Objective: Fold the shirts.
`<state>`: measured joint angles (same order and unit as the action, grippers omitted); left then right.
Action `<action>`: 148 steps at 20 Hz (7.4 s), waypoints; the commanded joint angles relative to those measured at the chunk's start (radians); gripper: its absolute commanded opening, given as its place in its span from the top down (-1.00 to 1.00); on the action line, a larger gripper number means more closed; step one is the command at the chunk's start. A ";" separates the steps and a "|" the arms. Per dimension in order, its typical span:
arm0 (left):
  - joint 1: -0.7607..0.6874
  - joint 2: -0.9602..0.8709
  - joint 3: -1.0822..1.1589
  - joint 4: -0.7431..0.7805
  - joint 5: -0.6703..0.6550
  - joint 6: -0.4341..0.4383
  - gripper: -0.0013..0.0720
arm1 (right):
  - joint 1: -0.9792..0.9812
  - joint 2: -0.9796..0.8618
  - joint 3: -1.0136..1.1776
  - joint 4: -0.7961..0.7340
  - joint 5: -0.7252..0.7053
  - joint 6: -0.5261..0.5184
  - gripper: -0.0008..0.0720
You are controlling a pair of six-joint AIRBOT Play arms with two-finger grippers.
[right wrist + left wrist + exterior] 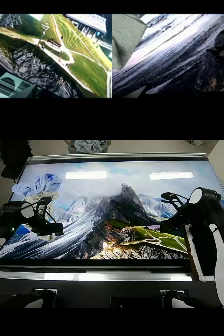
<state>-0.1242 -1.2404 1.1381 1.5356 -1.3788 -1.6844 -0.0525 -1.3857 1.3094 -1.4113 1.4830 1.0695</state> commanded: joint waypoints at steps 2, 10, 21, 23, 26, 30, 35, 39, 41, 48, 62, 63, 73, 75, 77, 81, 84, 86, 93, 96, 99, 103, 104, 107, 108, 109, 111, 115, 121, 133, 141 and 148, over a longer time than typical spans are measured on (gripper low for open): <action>-0.001 0.001 0.000 0.000 0.000 0.000 -0.71 | 0.001 0.000 0.000 0.000 0.000 0.000 -0.54; -0.001 0.001 0.000 0.000 0.000 0.000 -0.71 | 0.001 0.000 0.000 0.000 0.000 0.000 -0.54; -0.001 -0.012 -0.001 0.000 0.063 0.000 -0.71 | 0.001 0.000 -0.001 -0.004 -0.082 -0.004 -0.55; -0.001 -0.012 -0.001 -0.010 0.064 -0.002 -0.71 | 0.001 0.000 -0.001 -0.023 -0.109 -0.015 -0.56; 0.006 -0.015 0.022 0.006 0.095 0.008 -0.72 | 0.001 0.000 -0.001 -0.046 -0.211 -0.015 -0.58; 0.158 -0.051 0.253 0.212 0.117 0.008 -1.00 | 0.001 0.000 -0.001 -0.047 -0.232 -0.015 -0.58; 0.607 -0.223 0.407 -0.084 0.014 -0.133 -1.00 | 0.001 0.000 -0.001 0.027 -0.207 -0.091 -0.59; 0.702 -0.301 0.320 -0.244 0.171 -0.097 -1.00 | 0.001 0.000 -0.001 0.100 -0.214 -0.124 -0.59; 0.689 -0.334 0.276 -0.246 0.251 -0.093 -1.00 | 0.001 0.000 -0.001 0.102 -0.215 -0.124 -0.59; 0.655 -0.460 0.256 -0.261 0.341 0.002 0.01 | 0.001 0.000 -0.001 0.155 -0.191 -0.119 -0.59; 0.168 0.528 0.228 -0.568 0.524 0.285 0.89 | 0.001 0.542 0.002 0.130 -0.237 -0.148 -0.54; 0.101 0.549 0.212 -0.568 0.524 0.263 0.89 | 0.001 0.583 0.002 0.123 -0.217 -0.140 -0.54; -0.398 0.152 -0.042 -0.568 0.535 0.314 0.89 | 0.001 0.693 -0.001 -0.043 -0.022 -0.044 -0.53; -0.466 0.004 -0.041 -0.568 0.539 0.332 0.88 | 0.001 0.669 -0.001 -0.044 -0.026 -0.005 -0.53; -0.472 -0.082 -0.017 -0.571 0.492 0.328 -0.49 | 0.001 0.625 -0.001 -0.044 -0.021 0.027 -0.53; -0.274 -0.063 0.219 -0.359 0.215 0.324 -1.00 | 0.001 0.468 -0.001 0.011 0.013 -0.017 -0.95; -0.054 -0.013 0.248 -0.230 -0.012 0.323 -1.00 | 0.001 0.315 -0.047 0.289 0.090 -0.121 -0.95; 0.049 0.034 0.098 -0.245 -0.035 0.323 -1.00 | 0.001 0.253 -0.151 0.446 0.045 -0.161 -0.95; 0.025 0.144 -0.555 -0.557 0.208 0.377 -0.99 | 0.002 0.223 -0.520 0.632 -0.178 -0.226 -0.94; -0.048 0.141 -0.603 -0.594 0.299 0.376 -0.97 | 0.002 0.223 -0.565 0.681 -0.202 -0.265 -0.94; -0.106 0.133 -0.604 -0.612 0.360 0.376 -0.46 | 0.043 0.223 -0.589 0.715 -0.255 -0.292 -0.95; -0.151 0.108 -0.604 -0.658 0.409 0.372 0.87 | 0.270 0.219 -0.603 0.725 -0.490 -0.278 -0.97; -0.150 0.109 -0.604 -0.657 0.409 0.372 0.88 | 0.308 0.212 -0.603 0.737 -0.552 -0.241 -0.97; -0.150 0.115 -0.603 -0.657 0.413 0.377 0.88 | 0.359 0.147 -0.602 0.808 -0.653 -0.172 -0.95; -0.150 0.116 -0.603 -0.657 0.415 0.377 0.88 | 0.365 0.118 -0.602 0.845 -0.665 -0.176 -0.94; -0.150 0.117 -0.603 -0.657 0.423 0.377 0.88 | 0.374 0.093 -0.602 0.866 -0.686 -0.183 -0.93; -0.150 0.117 -0.603 -0.657 0.447 0.377 0.88 | 0.395 0.053 -0.602 0.889 -0.708 -0.188 -0.75; -0.149 0.120 -0.595 -0.650 0.463 0.407 0.88 | 0.404 0.038 -0.579 0.889 -0.678 -0.210 0.84; -0.078 0.293 -0.276 -0.441 0.418 0.388 0.89 | 0.230 0.269 -0.211 0.324 -0.341 -0.178 0.84; 0.016 0.484 0.753 -0.585 0.411 0.291 0.89 | 0.132 0.835 0.308 0.262 -0.521 -0.080 0.84; 0.017 0.423 0.773 -0.560 0.410 0.286 0.89 | 0.132 0.764 0.308 0.256 -0.511 -0.046 0.84; 0.017 0.115 0.569 -0.469 0.370 0.286 0.89 | 0.132 0.275 0.307 0.262 -0.517 -0.033 0.84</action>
<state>-0.1066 -0.9962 1.7950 1.0355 -0.9852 -1.3994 0.0799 -0.9096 1.6161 -1.1629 0.9665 1.0321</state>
